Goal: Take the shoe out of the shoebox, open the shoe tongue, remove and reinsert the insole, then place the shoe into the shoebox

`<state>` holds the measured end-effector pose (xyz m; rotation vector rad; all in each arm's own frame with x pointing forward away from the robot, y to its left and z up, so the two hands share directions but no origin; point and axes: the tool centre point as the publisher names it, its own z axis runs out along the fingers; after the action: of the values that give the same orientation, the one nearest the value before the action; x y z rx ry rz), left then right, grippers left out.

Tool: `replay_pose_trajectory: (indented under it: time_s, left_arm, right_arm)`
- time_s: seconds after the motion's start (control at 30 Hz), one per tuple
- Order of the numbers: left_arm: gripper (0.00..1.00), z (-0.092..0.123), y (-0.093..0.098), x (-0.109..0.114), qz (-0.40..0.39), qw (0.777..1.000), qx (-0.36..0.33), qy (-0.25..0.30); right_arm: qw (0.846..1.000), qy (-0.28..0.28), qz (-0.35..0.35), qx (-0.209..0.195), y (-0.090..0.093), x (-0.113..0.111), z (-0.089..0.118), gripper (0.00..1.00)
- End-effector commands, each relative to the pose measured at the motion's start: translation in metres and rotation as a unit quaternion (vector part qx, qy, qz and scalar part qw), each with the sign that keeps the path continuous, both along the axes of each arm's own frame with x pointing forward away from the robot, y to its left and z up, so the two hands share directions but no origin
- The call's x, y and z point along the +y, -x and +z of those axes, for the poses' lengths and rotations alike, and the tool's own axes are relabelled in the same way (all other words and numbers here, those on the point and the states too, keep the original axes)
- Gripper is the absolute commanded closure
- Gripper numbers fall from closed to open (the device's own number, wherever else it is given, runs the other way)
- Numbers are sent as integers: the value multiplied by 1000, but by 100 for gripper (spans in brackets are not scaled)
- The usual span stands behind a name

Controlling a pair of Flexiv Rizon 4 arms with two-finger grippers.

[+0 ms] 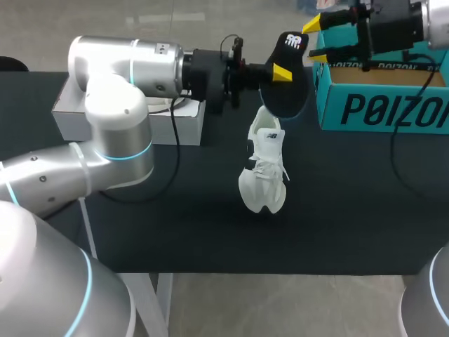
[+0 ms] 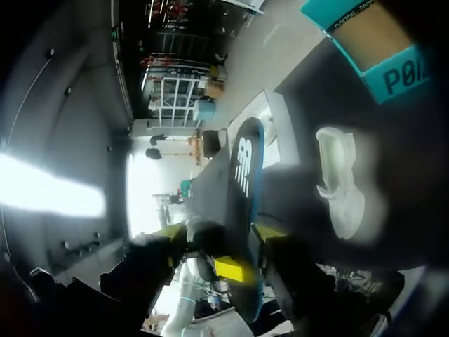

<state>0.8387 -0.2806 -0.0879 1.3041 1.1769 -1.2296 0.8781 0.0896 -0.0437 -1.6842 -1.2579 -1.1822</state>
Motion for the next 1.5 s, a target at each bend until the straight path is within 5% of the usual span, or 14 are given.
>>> replay_pose_trajectory:
  time_s: [0.03, 0.3, 0.73, 1.03, 1.5]
  left_arm:
    - [100, 4, -5, -2, 14, 999, 32, -16]
    - [100, 20, -23, -2, 47, 967, 240, -68]
    - [100, 20, -23, -2, 47, 967, 240, -68]
    - [100, 46, -43, 23, -179, 871, 457, 25]
    - [100, 44, -44, 21, -154, 875, 459, 9]
  right_arm:
    - [999, -18, -24, -16, 8, -5, -4, 0]
    - [999, -28, -39, -17, 7, -10, -6, 0]
    - [998, -29, -59, -11, 11, -23, -14, 0]
    - [998, -25, -63, -9, 10, -22, -16, 0]
    - [997, -24, -70, -4, 9, -21, -22, 0]
